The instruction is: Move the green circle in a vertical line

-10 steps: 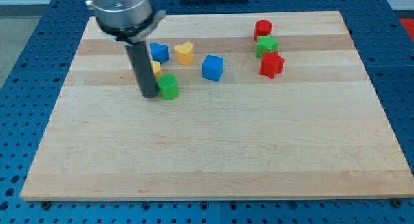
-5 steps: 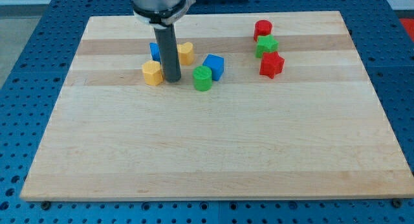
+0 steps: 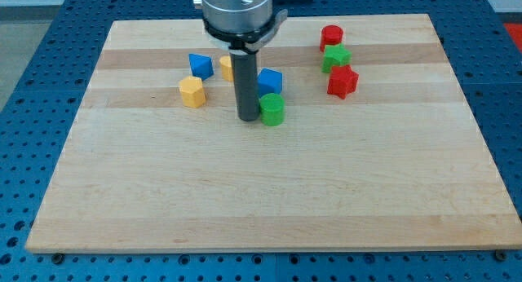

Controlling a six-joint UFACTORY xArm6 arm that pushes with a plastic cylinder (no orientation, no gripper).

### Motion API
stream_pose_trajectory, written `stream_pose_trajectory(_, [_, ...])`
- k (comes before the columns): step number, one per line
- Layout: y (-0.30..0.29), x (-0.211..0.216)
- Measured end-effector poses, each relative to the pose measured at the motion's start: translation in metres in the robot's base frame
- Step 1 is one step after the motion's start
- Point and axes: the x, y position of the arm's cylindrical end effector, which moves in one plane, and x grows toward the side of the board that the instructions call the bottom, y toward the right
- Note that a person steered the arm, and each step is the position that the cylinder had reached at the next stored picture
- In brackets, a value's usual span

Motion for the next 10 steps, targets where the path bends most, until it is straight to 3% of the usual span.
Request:
stream_pose_trajectory(3, [0.092,-0.002])
stream_pose_trajectory(5, [0.103,-0.002])
stream_pose_trajectory(6, [0.108,0.020])
stream_pose_trajectory(7, [0.153,0.043])
stream_pose_trajectory(8, [0.220,0.000])
stream_pose_trajectory(9, [0.205,-0.045])
stream_pose_trajectory(10, [0.177,-0.053])
